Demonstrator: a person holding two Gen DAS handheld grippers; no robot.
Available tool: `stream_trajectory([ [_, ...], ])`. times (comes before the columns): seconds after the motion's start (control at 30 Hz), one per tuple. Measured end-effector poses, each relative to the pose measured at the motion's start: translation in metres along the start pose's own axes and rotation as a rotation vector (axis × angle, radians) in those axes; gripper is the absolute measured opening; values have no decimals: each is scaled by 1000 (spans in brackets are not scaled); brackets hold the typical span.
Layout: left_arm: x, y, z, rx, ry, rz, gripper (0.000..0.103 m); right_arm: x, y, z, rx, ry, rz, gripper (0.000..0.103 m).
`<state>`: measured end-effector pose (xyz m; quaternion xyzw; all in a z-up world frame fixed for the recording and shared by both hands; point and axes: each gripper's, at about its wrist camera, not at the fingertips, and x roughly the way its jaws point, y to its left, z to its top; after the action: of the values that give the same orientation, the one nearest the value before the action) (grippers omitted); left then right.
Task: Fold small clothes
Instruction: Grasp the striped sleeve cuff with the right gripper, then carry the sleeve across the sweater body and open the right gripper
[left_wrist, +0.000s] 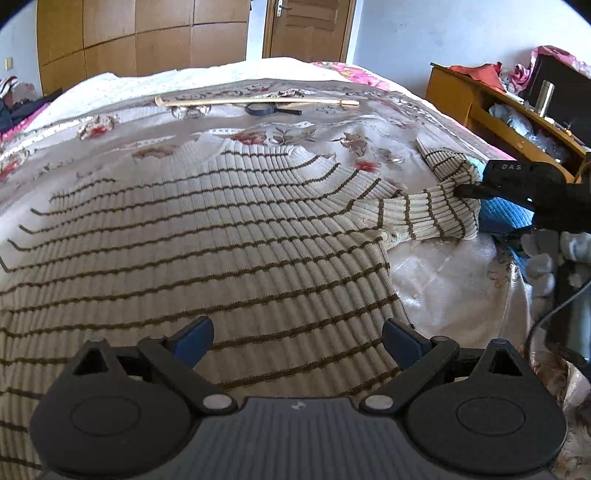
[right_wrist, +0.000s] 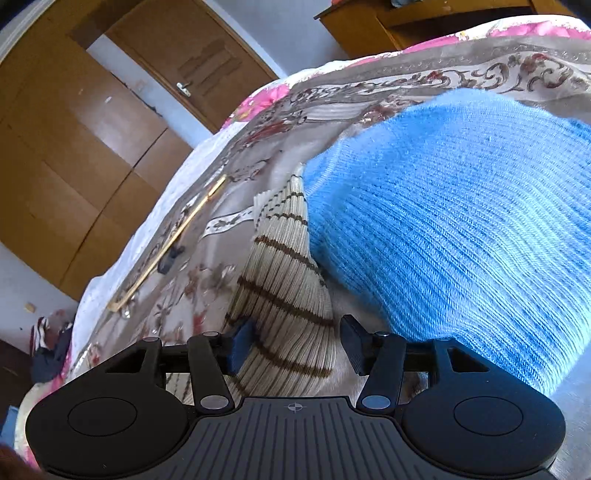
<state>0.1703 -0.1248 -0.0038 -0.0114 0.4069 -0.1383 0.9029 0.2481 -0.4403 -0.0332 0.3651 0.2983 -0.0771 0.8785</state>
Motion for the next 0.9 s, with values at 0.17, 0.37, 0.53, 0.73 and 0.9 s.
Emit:
stream_trajectory([
  [0.17, -3, 8, -4, -12, 5, -8, 103, 3, 8, -3, -26, 18, 47, 19],
  [0.37, -23, 32, -5, -56, -35, -5, 103, -16, 36, 6, 10, -33, 126, 13],
  [0.53, -55, 64, -11, -113, -96, 25, 103, -33, 142, -18, -286, -72, 277, 13],
  [0.73, -84, 102, -39, -134, -138, 133, 103, -41, 245, -174, -1176, 160, 471, 13],
  [0.9, -85, 128, -57, -185, -121, 135, 103, -37, 223, -234, -1436, 269, 351, 17],
])
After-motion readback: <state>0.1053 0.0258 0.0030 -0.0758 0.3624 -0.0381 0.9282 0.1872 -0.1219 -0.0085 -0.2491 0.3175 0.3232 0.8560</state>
